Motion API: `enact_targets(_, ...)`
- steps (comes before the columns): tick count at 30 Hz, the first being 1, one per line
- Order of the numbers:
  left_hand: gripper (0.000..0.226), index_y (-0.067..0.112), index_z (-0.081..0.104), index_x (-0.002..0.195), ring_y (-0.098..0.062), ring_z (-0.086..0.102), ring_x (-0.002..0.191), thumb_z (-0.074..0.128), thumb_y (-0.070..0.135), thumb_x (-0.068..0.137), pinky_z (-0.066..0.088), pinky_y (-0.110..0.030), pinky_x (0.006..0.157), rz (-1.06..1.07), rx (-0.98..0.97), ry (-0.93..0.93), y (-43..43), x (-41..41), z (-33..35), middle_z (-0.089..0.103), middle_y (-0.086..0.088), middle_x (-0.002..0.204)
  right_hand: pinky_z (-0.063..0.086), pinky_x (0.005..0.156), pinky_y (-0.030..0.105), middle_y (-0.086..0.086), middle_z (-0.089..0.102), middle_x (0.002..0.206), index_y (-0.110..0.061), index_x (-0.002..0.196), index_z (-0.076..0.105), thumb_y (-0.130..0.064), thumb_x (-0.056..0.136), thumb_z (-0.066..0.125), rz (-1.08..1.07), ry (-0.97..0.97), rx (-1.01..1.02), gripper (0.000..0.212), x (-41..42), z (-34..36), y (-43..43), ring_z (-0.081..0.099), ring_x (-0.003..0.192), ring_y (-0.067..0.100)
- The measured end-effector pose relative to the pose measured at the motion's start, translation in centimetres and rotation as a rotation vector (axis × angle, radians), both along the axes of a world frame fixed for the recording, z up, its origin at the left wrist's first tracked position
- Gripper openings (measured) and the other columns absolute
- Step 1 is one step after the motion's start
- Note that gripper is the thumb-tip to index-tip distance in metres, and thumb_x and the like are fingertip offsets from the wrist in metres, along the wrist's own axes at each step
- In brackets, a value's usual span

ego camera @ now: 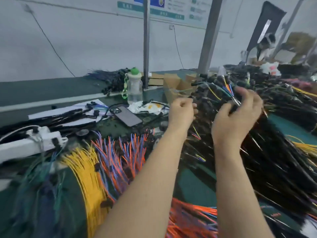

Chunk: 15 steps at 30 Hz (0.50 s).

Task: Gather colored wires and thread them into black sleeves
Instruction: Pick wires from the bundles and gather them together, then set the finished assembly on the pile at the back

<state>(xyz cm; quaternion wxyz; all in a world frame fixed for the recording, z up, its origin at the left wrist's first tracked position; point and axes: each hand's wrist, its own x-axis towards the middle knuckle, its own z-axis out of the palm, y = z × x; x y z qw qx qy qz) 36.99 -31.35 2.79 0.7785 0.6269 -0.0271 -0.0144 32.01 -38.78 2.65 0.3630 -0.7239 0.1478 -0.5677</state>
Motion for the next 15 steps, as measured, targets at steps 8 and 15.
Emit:
enact_targets(8,0.025,0.005,0.053,0.117,-0.019,0.050,0.072,0.042,0.014,0.096,0.040,-0.027,0.069,0.616,-0.146,0.139,22.4,8.8,-1.8,0.052,-0.005,0.087,0.038,0.095,0.034,0.017,0.055,0.129,-0.007,0.128,0.053,-0.021,0.097,0.047,0.722,0.691,-0.168,0.034,13.0,-2.7,22.0,0.050,0.119,0.032)
enact_targets(15,0.028,0.018,0.038,0.069,-0.025,0.041,0.085,0.042,0.016,0.096,0.039,-0.029,0.072,0.693,-0.186,0.366,33.5,19.0,-5.0,0.044,-0.002,0.081,0.018,0.114,0.039,0.024,0.018,0.152,-0.009,0.142,0.036,-0.030,0.096,0.046,0.691,0.983,-0.130,0.051,27.3,-7.7,32.9,0.020,0.140,0.037)
